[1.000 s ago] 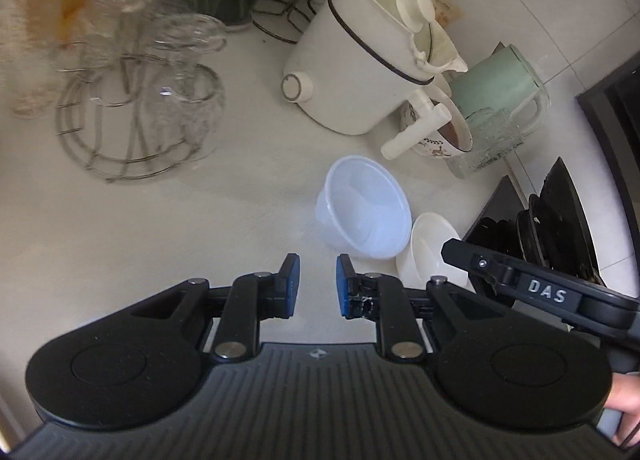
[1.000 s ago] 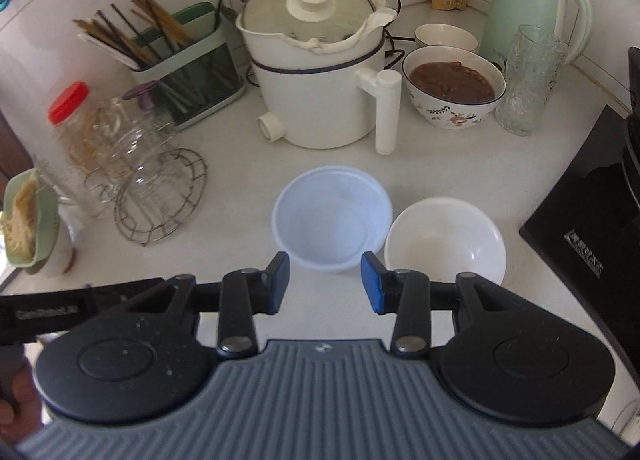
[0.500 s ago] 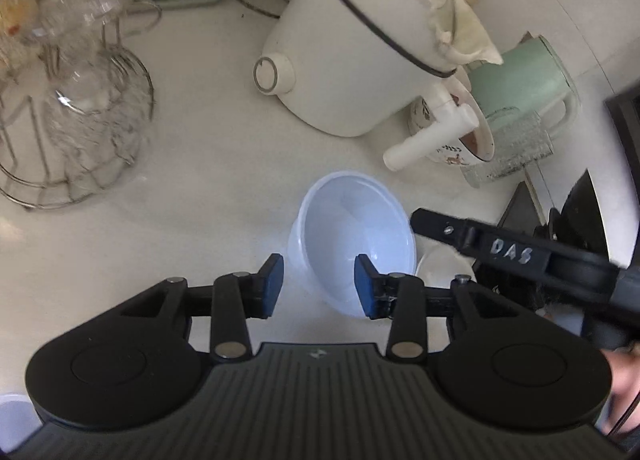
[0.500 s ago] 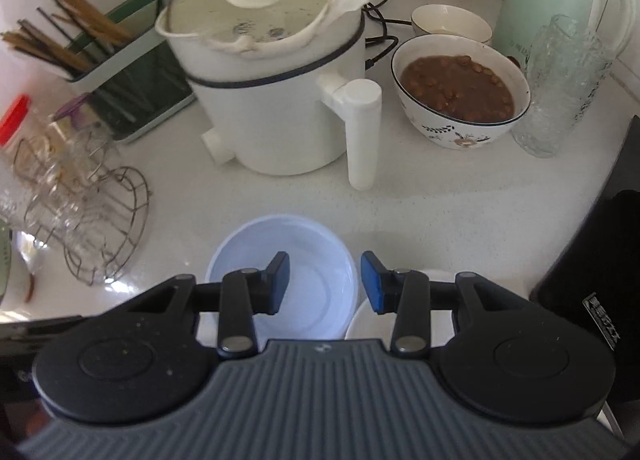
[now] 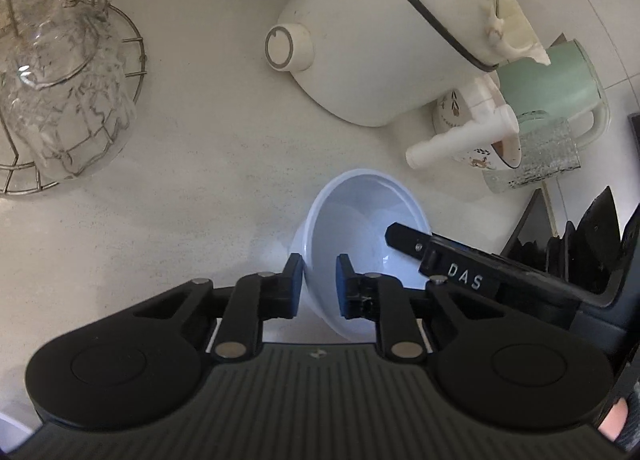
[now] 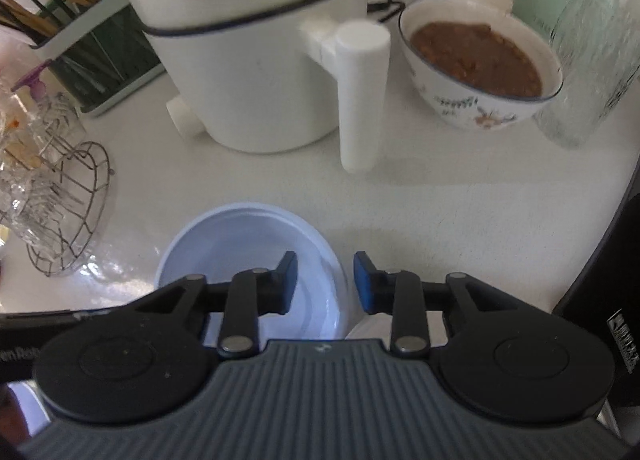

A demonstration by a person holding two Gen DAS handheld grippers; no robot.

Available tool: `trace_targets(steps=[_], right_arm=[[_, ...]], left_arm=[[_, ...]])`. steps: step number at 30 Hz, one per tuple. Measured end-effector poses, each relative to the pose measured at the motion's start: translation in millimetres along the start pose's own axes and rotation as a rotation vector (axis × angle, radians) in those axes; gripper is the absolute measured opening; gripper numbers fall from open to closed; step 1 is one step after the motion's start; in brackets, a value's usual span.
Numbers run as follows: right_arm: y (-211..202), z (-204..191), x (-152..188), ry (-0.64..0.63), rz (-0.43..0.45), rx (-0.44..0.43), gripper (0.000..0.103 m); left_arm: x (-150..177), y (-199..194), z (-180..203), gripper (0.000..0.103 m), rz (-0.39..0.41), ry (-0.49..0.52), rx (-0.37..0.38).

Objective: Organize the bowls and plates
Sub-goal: 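Close both grippers on the rim of the white plastic bowl, then carry the white plastic bowl with both grippers and lower it into the pale-blue bowl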

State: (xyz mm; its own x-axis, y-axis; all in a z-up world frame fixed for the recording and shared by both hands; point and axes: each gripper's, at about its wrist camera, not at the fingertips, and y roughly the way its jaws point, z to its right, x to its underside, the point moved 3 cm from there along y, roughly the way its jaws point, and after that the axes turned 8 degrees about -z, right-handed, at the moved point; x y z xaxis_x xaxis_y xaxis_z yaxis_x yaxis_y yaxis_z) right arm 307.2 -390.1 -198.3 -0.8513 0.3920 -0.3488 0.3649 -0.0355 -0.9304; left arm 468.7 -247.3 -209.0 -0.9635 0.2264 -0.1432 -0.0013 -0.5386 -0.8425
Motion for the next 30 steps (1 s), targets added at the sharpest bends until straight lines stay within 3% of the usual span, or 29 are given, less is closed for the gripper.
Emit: trace_targets(steps=[10, 16, 30], right_arm=[[-12.5, 0.5, -4.8, 0.045, 0.006, -0.054, 0.032], [-41.4, -6.7, -6.0, 0.058, 0.023, -0.103, 0.032], [-114.5, -35.3, 19.3, 0.079, 0.064, -0.214, 0.032]], left_arm=[[-17.1, -19.7, 7.9, 0.021, 0.03, -0.01, 0.011], [-11.1, -60.1, 19.1, 0.021, 0.063, -0.005, -0.008], [26.0, -162.4, 4.0, 0.021, 0.154, -0.026, 0.068]])
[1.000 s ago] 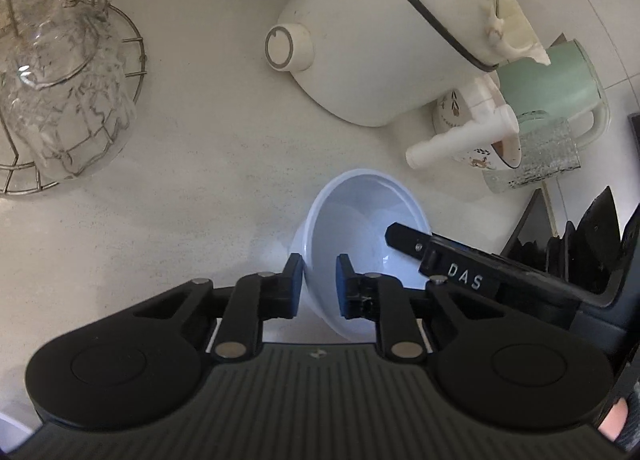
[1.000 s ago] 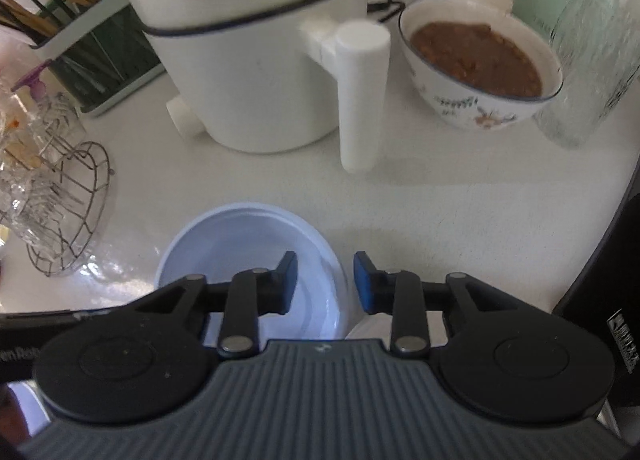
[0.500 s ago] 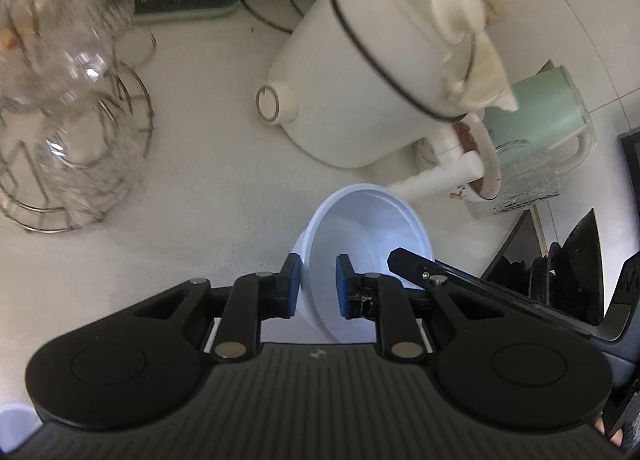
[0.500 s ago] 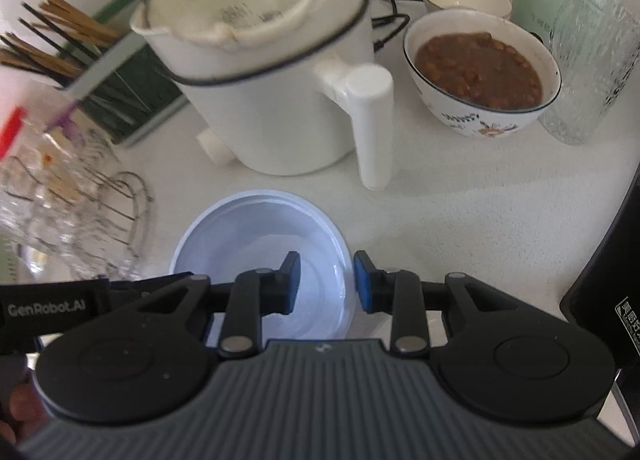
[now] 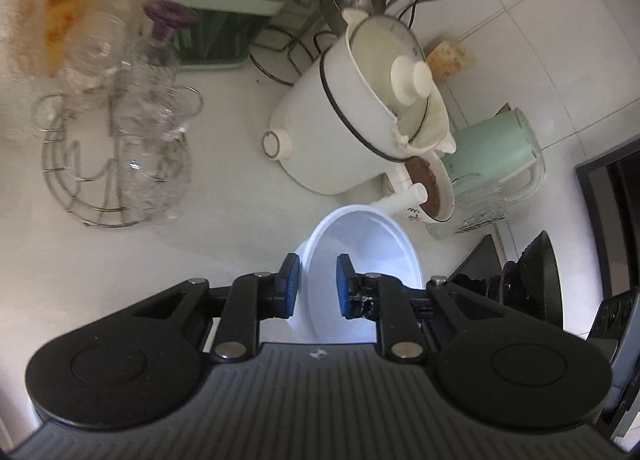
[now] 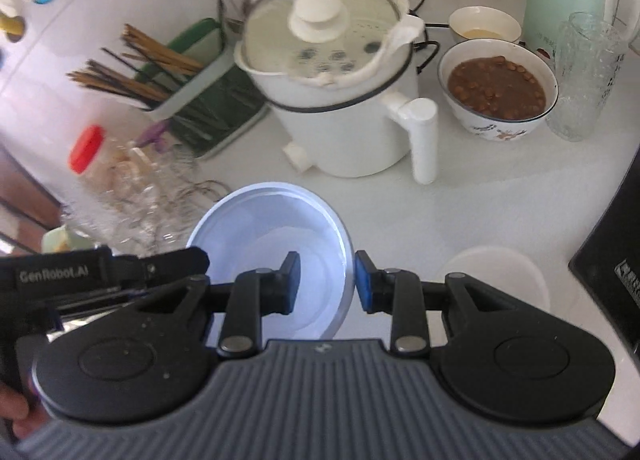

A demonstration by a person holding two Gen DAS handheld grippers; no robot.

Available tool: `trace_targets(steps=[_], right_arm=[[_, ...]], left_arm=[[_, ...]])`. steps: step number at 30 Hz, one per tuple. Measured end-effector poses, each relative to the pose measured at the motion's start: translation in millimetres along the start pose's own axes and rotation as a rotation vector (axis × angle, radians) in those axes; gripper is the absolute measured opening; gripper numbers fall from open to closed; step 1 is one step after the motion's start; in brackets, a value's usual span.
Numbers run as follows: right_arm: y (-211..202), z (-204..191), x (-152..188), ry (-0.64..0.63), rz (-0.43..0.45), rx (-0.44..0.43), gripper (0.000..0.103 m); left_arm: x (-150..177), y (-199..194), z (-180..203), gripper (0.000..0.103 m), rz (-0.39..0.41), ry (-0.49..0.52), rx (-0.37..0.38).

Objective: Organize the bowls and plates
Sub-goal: 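Carry the white plastic bowl with both grippers and lower it into the pale-blue bowl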

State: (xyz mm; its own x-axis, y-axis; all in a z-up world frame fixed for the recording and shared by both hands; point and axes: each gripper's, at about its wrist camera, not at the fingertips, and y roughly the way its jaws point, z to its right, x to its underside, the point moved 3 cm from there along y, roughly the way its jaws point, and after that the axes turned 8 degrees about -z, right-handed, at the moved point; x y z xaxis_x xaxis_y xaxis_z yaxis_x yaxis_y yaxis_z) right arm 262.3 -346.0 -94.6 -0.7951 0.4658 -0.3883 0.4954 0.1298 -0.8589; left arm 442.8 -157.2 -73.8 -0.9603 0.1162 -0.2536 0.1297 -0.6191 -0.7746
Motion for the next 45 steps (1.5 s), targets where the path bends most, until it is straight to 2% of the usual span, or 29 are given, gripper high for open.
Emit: trace_targets(steps=[13, 20, 29, 38, 45], right_arm=[[-38.0, -62.1, 51.7, -0.067, 0.061, -0.047, 0.032], [-32.2, -91.6, 82.4, -0.122, 0.049, -0.062, 0.032], [-12.3, -124.4, 131.5, -0.142, 0.039, -0.081, 0.032], [7.6, -140.0, 153.5, -0.14, 0.023, -0.101, 0.032], [24.4, -143.6, 163.1, -0.143, -0.006, -0.091, 0.032]], left_arm=[[51.1, -80.1, -38.1, 0.021, 0.065, -0.028, -0.007], [84.0, -104.8, -72.5, 0.021, 0.069, -0.058, -0.029], [117.4, -118.7, -123.6, 0.022, 0.058, -0.114, -0.09], [137.7, -111.8, -159.8, 0.022, 0.029, -0.153, -0.14], [135.9, -94.6, -170.8, 0.022, 0.009, -0.146, -0.191]])
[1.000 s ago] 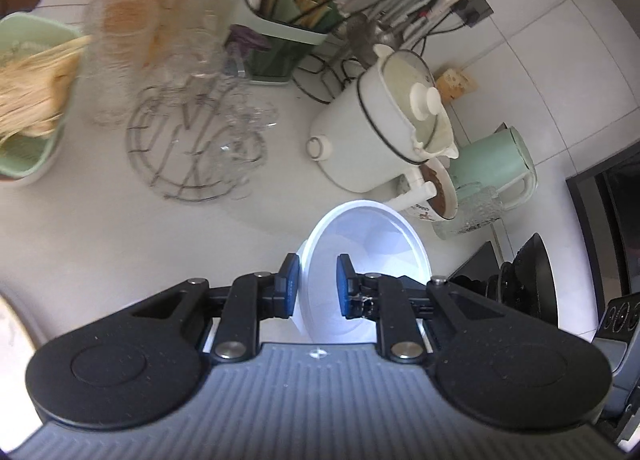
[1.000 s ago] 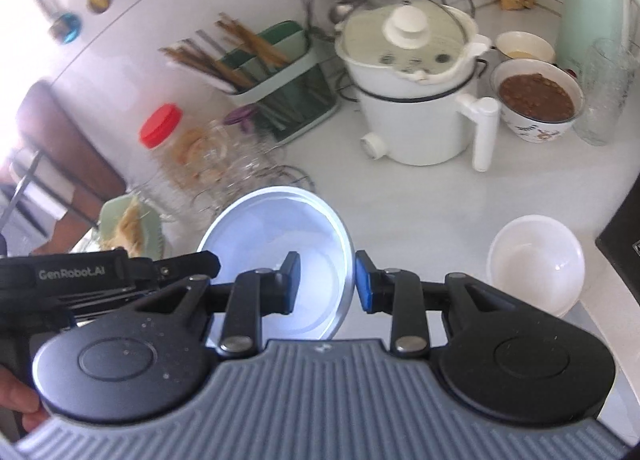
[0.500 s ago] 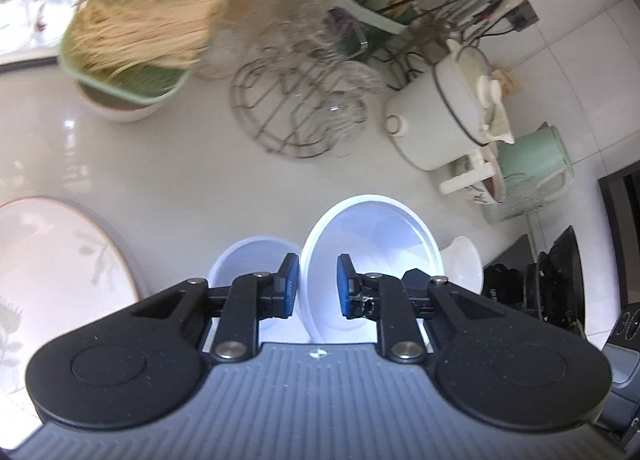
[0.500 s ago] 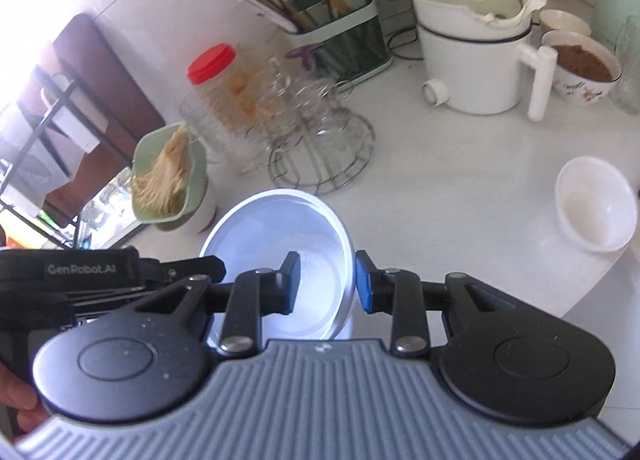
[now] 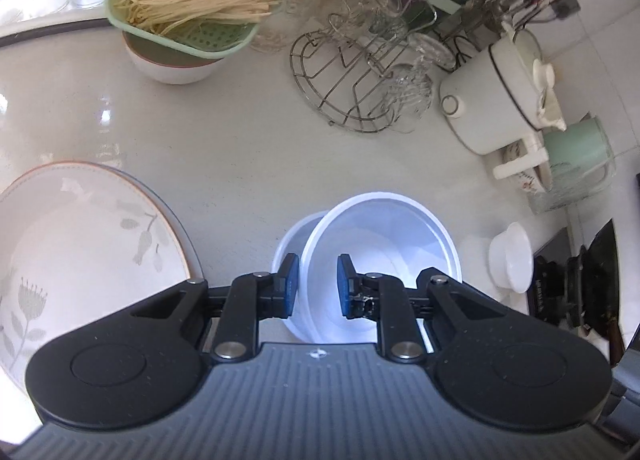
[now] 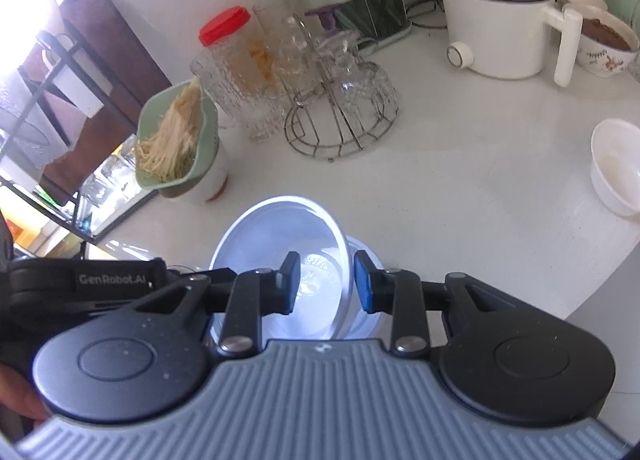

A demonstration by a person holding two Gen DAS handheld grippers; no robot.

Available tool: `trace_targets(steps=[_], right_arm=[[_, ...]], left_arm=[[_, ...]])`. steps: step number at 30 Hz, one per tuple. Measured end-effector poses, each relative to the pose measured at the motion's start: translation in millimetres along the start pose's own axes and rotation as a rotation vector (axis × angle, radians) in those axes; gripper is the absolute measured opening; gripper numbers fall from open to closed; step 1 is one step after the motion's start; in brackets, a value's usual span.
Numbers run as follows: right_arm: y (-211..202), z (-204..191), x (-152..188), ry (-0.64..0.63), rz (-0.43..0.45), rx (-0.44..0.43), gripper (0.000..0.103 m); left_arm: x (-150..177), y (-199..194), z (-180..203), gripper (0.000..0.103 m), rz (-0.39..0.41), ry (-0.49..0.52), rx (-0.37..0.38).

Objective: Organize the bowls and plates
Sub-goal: 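Carry the white plastic bowl with both grippers and lower it into the pale-blue bowl, then open both grippers and lift them off the nested bowls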

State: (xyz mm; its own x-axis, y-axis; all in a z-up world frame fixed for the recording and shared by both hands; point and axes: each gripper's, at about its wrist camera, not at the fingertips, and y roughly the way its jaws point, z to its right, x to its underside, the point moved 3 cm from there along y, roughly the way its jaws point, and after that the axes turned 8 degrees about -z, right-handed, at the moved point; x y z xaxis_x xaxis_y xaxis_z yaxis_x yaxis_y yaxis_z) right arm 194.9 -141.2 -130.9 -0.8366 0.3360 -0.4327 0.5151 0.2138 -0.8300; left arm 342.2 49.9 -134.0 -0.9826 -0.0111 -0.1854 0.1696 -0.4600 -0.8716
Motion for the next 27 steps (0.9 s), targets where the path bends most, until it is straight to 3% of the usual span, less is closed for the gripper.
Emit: trace_targets(steps=[7, 11, 14, 20, 27], right_arm=[[20.4, 7.9, 2.3, 0.007, -0.02, -0.006, 0.033], [18.7, 6.8, -1.2, -0.013, -0.021, -0.005, 0.034], [16.1, 6.3, -2.4, -0.009, -0.039, -0.013, 0.034], [5.2, 4.7, -3.1, 0.0, -0.033, 0.009, 0.042], [-14.3, 2.9, -7.2, -0.003, -0.005, 0.024, 0.042]], left_arm=[[-7.1, 19.3, -2.1, 0.022, -0.038, 0.055, -0.027], [-9.5, 19.2, -2.5, 0.041, -0.057, 0.063, -0.012], [-10.3, 15.5, -0.5, 0.045, -0.062, 0.089, -0.026], [-11.4, -0.7, 4.4, 0.048, -0.036, 0.112, -0.02], [-11.8, -17.7, 16.3, 0.048, -0.005, 0.143, -0.006]])
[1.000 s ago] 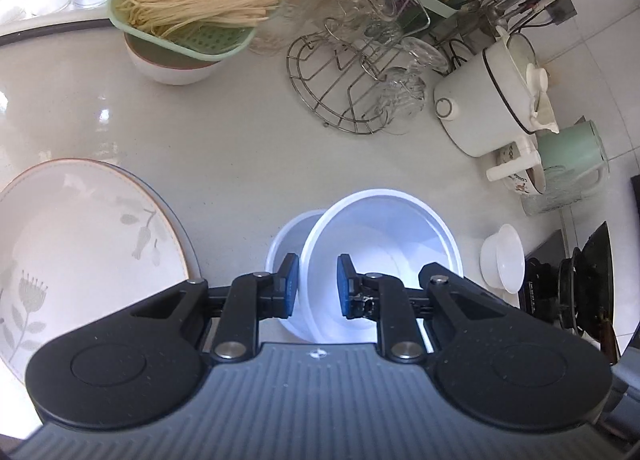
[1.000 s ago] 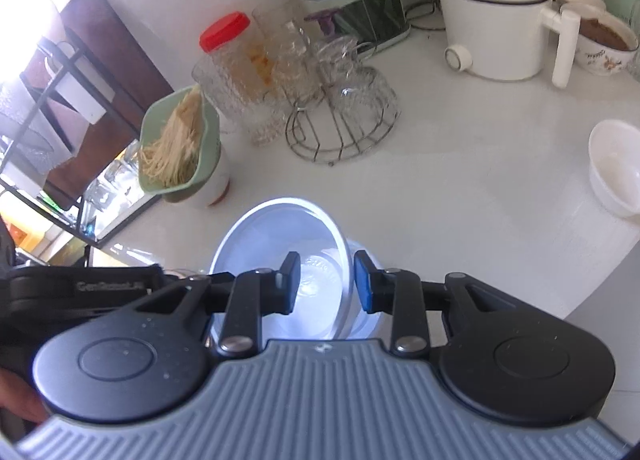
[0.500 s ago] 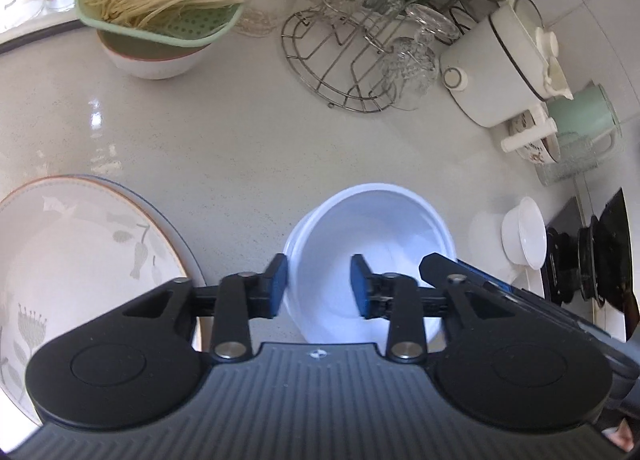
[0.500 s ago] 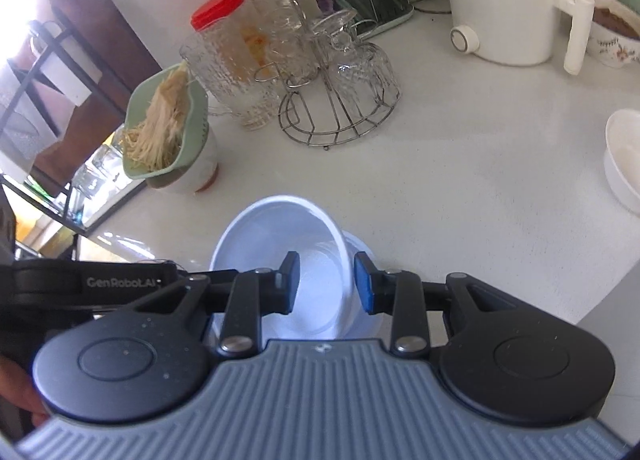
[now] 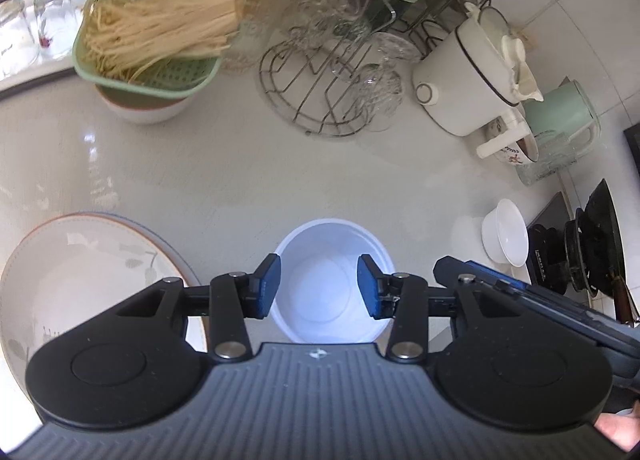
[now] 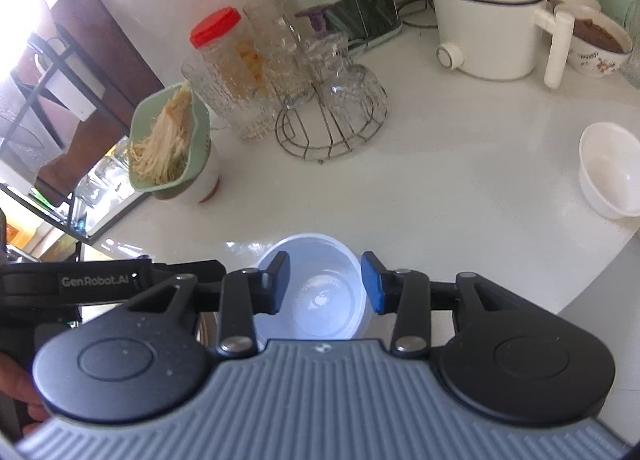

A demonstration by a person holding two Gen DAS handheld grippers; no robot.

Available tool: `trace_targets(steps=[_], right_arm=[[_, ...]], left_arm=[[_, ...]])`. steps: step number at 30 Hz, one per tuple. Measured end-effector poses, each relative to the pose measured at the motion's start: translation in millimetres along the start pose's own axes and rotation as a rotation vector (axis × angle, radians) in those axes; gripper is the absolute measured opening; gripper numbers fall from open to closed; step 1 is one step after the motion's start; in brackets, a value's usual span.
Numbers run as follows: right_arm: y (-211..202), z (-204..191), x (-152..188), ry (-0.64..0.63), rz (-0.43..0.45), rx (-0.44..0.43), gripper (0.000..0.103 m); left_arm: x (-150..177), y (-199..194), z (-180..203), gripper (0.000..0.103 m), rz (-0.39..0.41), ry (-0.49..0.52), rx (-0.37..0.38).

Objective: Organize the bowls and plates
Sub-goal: 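Open both grippers and lift them off the nested bowls, then move both grippers toward the white ceramic bowl beside the stove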

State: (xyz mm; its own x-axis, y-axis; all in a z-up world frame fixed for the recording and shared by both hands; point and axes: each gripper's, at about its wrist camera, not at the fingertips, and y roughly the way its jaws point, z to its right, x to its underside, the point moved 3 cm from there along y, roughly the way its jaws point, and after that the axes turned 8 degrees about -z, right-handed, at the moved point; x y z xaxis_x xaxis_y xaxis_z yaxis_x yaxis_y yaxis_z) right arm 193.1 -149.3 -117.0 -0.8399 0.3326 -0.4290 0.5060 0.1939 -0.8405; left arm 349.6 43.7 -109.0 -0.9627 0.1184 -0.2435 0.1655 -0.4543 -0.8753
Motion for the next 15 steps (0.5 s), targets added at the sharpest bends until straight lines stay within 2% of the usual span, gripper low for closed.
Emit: trace_targets(steps=[9, 15], right_arm=[[-25.7, 2.6, -2.2, -0.03, 0.062, -0.012, 0.042], [-40.0, 19.0, -7.5, -0.033, 0.106, 0.001, 0.042]], left_arm=[[-1.3, -17.4, 34.3, 0.048, 0.054, 0.059, -0.002], [-5.2, -13.1, 62.7, 0.048, 0.071, 0.095, 0.008]])
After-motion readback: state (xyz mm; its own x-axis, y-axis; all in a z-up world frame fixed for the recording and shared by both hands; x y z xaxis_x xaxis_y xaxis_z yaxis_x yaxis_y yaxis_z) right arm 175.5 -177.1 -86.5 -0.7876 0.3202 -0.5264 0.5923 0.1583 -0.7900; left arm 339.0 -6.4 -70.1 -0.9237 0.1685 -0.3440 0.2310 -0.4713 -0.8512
